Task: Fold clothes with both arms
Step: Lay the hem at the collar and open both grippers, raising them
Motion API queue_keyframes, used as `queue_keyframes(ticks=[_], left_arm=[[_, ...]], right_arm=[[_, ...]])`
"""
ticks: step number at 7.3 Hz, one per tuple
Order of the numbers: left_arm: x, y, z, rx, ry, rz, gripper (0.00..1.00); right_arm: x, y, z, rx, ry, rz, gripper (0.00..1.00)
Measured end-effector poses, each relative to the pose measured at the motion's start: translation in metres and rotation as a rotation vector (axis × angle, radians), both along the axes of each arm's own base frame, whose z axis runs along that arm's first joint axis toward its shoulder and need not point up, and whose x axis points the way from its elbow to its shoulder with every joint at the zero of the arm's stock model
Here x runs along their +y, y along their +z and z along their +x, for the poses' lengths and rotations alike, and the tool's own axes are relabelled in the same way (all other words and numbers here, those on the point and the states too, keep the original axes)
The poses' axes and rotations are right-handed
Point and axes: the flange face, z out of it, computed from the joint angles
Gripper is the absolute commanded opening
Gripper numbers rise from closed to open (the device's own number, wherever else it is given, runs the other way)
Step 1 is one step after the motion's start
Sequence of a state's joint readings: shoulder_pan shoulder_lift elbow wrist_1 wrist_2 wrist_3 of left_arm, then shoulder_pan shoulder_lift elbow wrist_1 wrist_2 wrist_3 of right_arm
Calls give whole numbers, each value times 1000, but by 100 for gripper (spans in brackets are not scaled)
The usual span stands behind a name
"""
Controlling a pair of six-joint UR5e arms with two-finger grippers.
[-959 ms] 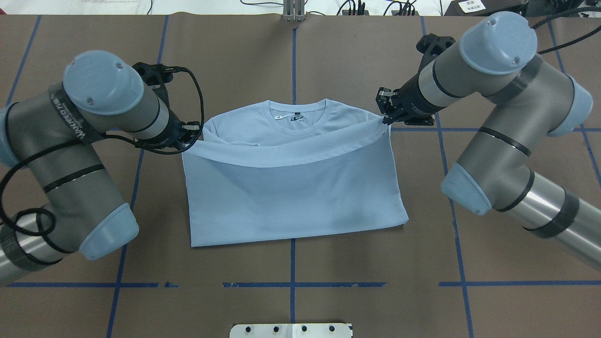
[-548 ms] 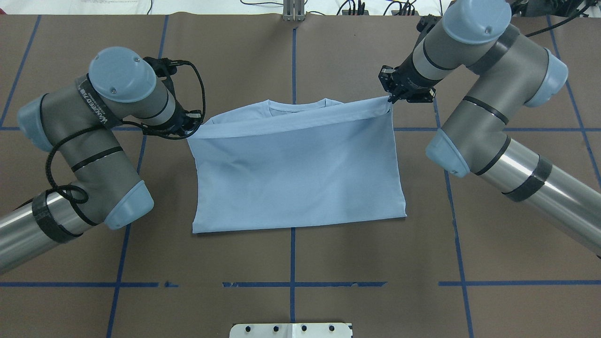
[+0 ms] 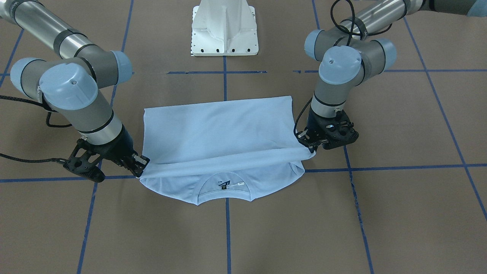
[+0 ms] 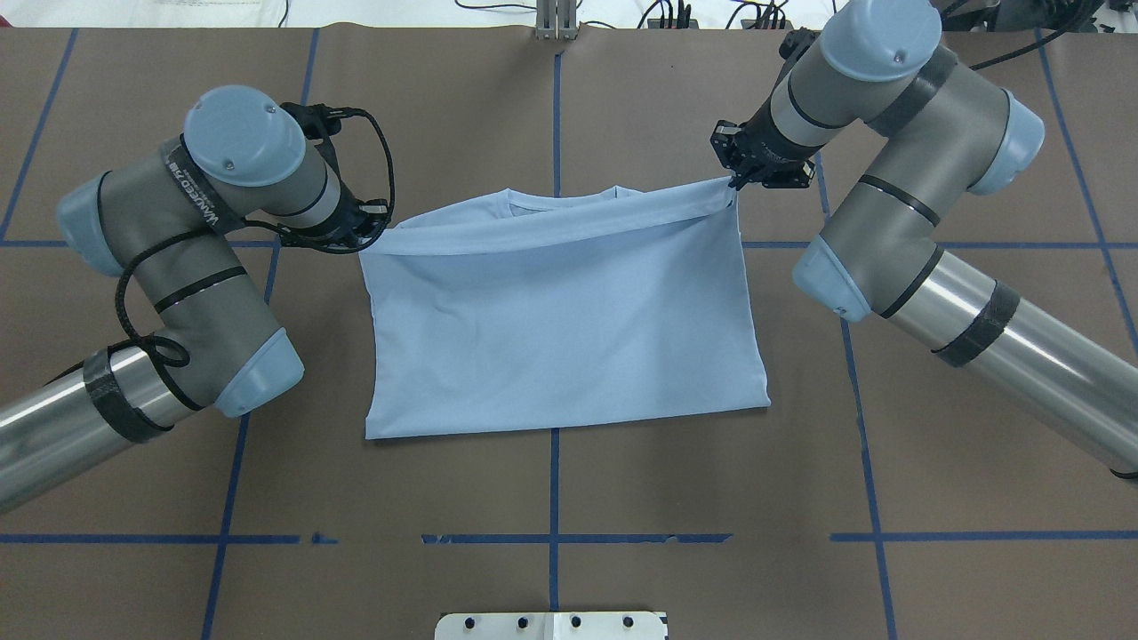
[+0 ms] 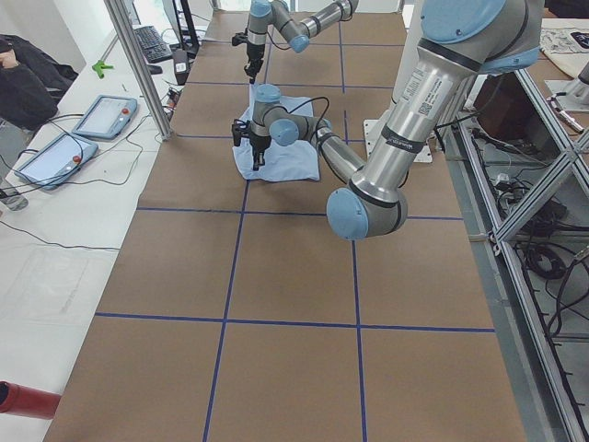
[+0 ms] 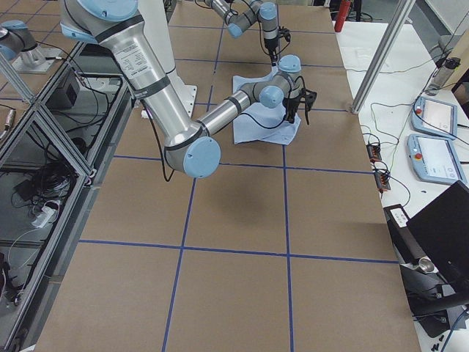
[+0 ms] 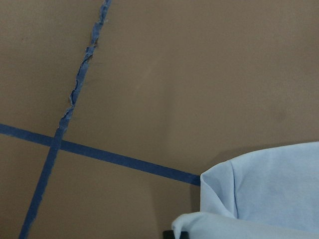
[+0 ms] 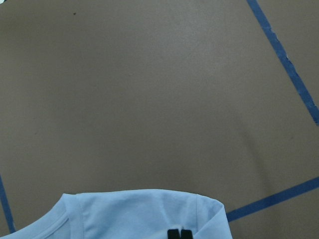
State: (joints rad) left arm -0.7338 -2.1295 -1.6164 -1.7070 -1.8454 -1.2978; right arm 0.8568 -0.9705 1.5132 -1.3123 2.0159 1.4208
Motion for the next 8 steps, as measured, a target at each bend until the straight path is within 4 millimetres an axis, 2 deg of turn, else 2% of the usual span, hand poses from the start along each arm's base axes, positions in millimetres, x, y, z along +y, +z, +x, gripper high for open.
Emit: queue_keyframes(ticks=[2, 5, 6, 7, 8], left_arm=[[-8, -8, 9, 0, -3, -1, 0], [-16, -10, 4, 0, -16, 0, 0], [-18, -10, 2, 0, -19, 1, 39], [-19, -10, 1, 1, -21, 1, 99], [-19, -11, 1, 5, -21, 4, 100]], right_arm=[[9, 0, -16, 4, -18, 4, 0], [13, 5, -27, 27, -14, 14, 0], [12, 8, -28, 33, -12, 14, 74], [11, 10, -29, 34, -11, 16, 100], [11, 11, -31, 29, -12, 21, 100]])
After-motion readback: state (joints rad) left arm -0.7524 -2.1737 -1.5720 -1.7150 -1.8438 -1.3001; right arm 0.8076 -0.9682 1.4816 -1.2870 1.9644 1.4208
